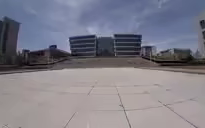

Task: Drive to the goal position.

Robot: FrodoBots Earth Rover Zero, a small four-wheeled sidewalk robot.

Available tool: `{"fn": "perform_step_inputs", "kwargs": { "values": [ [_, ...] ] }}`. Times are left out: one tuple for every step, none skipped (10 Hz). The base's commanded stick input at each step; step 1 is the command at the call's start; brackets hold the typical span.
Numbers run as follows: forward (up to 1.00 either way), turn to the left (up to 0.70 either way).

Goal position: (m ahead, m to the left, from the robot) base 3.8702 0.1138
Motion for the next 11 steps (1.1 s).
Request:
{"fn": "perform_step_inputs", "kwargs": {
  "values": [
    [0.69, 0.00],
    [0.69, 0.00],
    [0.69, 0.00],
    [0.69, 0.00],
    [0.69, 0.00],
    [0.69, 0.00],
    [0.69, 0.00],
    [0.69, 0.00],
    [0.69, 0.00],
    [0.69, 0.00],
    [0.69, 0.00]
  ]
}}
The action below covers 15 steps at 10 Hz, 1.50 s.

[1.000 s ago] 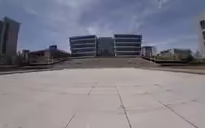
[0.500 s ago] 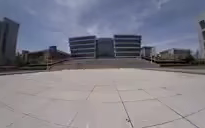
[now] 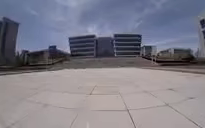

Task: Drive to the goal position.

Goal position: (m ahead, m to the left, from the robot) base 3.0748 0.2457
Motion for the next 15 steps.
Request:
{"fn": "perform_step_inputs", "kwargs": {
  "values": [
    [0.69, 0.00],
    [0.69, 0.00],
    [0.69, 0.00],
    [0.69, 0.00],
    [0.69, 0.00],
    [0.69, 0.00],
    [0.69, 0.00],
    [0.69, 0.00],
    [0.69, 0.00],
    [0.69, 0.00],
    [0.69, 0.00],
    [0.69, 0.00],
    [0.69, 0.00],
    [0.69, 0.00],
    [0.69, 0.00]
  ]
}}
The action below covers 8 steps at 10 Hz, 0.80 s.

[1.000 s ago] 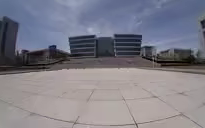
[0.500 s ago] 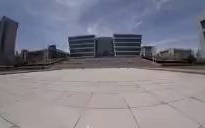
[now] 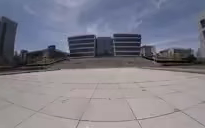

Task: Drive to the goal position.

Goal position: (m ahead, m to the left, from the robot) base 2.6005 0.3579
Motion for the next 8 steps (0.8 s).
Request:
{"fn": "perform_step_inputs", "kwargs": {
  "values": [
    [0.69, 0.00],
    [0.69, 0.00],
    [0.69, 0.00],
    [0.69, 0.00],
    [0.69, 0.00],
    [0.69, 0.00],
    [0.69, 0.00],
    [0.69, 0.00]
  ]
}}
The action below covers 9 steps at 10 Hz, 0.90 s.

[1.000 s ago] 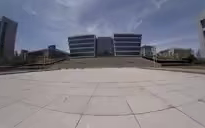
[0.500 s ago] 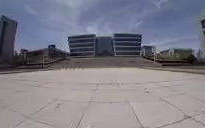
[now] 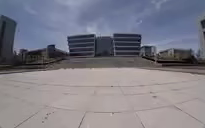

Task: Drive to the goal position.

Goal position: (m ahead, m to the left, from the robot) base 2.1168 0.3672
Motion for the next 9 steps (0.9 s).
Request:
{"fn": "perform_step_inputs", "kwargs": {
  "values": [
    [0.69, 0.00],
    [0.69, 0.00],
    [0.69, 0.00],
    [0.69, 0.00],
    [0.69, 0.00],
    [0.69, 0.00],
    [0.69, 0.00],
    [0.69, 0.00],
    [0.69, 0.00]
  ]
}}
